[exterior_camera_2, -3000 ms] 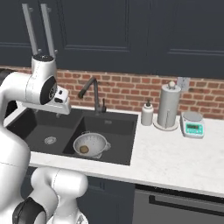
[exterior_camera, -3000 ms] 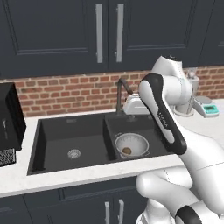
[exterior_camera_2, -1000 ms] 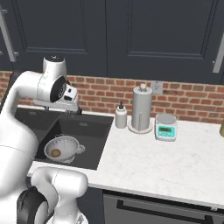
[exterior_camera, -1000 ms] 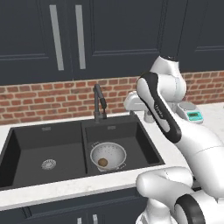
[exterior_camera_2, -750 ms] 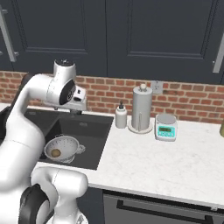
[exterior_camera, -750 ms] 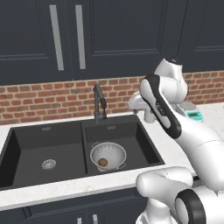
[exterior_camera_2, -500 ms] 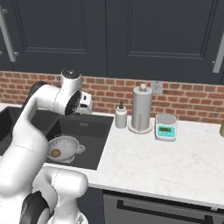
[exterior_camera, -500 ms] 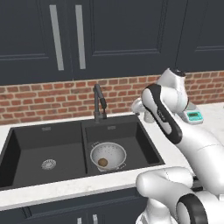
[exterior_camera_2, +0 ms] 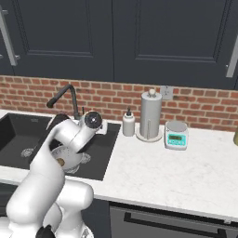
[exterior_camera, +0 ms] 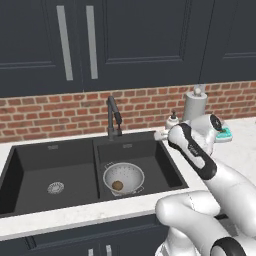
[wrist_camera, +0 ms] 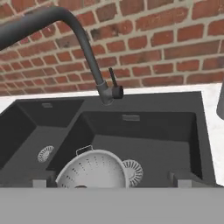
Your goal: Put the colander in the sink, put the kiwi in the colander, and turn on the sink faucet and pour water over the colander.
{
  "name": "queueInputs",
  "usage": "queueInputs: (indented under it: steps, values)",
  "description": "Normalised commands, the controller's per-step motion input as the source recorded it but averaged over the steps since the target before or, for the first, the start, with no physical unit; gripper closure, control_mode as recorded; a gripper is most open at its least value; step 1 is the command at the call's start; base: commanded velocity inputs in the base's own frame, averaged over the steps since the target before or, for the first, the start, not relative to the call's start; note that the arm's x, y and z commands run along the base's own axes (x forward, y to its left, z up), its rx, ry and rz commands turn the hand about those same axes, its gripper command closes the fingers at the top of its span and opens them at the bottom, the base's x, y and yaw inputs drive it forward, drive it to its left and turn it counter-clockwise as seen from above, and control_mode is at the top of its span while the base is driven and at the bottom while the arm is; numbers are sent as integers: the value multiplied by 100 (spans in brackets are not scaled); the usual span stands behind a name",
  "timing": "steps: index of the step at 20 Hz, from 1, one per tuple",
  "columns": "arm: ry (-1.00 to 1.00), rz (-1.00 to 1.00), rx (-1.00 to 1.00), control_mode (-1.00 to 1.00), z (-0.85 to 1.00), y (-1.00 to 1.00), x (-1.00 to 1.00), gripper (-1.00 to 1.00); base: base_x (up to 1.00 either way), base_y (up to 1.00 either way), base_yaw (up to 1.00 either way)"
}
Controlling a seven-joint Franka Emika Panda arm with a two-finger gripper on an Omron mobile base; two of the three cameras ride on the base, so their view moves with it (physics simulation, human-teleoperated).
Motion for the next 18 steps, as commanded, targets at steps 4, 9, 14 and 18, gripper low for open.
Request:
queueInputs:
  steps: [4, 9, 14, 18]
  values:
    - [-15, 4, 26, -100, -11, 9, 75, -100, 0, 0, 0]
    - [-6, 2, 22, -100, 0, 36, 83, -100, 0, 0, 0]
    - [0, 0, 16, -100, 0, 24, 88, -100, 0, 0, 0]
    - [1, 0, 9, -100, -1, 6, 57, -100, 0, 0, 0]
